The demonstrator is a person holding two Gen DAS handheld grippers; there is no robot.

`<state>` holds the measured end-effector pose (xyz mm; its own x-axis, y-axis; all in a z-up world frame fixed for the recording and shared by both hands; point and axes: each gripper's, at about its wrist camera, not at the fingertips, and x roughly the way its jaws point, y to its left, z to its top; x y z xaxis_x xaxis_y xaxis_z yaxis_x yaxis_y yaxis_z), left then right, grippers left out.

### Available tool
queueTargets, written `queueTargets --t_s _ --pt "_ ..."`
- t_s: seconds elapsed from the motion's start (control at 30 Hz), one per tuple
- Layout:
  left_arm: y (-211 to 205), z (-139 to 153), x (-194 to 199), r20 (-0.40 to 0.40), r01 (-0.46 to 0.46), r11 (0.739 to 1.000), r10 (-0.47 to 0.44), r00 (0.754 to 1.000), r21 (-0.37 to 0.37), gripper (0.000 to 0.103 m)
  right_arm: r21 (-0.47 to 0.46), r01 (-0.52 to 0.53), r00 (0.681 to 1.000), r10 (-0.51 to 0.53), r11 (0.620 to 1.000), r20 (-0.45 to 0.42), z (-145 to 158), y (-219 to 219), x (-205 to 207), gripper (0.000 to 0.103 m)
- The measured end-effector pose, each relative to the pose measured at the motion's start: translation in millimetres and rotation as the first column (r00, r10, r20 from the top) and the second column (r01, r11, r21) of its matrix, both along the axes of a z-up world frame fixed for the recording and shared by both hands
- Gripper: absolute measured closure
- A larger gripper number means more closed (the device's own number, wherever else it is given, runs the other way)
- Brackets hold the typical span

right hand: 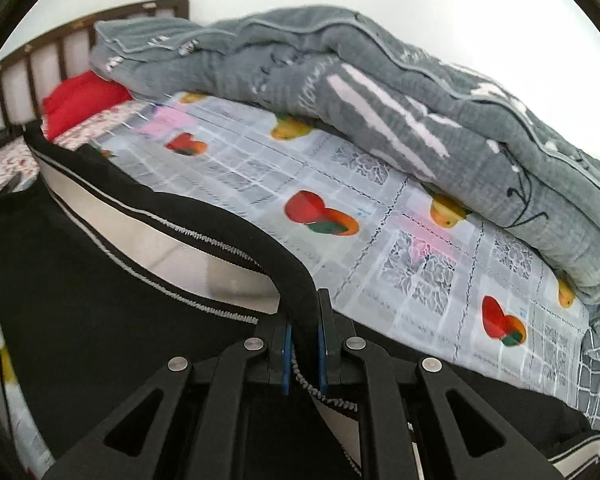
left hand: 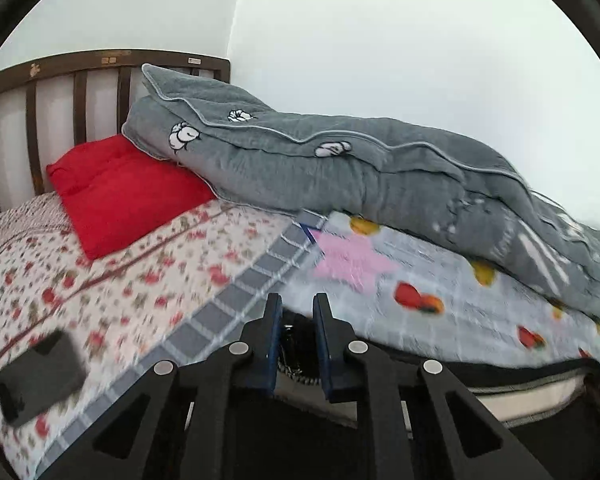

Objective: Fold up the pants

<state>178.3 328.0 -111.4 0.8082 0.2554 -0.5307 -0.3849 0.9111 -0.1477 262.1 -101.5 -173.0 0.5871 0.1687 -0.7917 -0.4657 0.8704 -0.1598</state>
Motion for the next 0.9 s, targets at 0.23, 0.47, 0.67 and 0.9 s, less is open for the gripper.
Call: queueTargets --t_s 0.23,0.47,0.67,0.9 --pt "14 -15 57 -0.119 -0.097 0.995 0.099 0.988 0.021 0.061 -0.018 0.092 0.984 -0.094 0.996 -0.151 -29 -7 33 0.072" --pt "-15 -20 31 -0.15 -0.015 1.0 0.015 0.989 0.003 0.031 0.068 0.119 0.992 -0.121 0.991 0.023 29 -77 -31 0.042" --pt "-56 -18 8 -0.15 0.055 0.995 -0.066 0.986 -0.079 0.031 0.027 0.259 0.963 -0.26 0.966 0.065 41 -188 -43 0.04" --pt "-104 -13 -8 -0.153 0.109 0.985 -0.129 0.98 -0.134 0.03 0.012 0.224 0.961 -0.219 0.975 -0.167 -9 -247 -15 0.04"
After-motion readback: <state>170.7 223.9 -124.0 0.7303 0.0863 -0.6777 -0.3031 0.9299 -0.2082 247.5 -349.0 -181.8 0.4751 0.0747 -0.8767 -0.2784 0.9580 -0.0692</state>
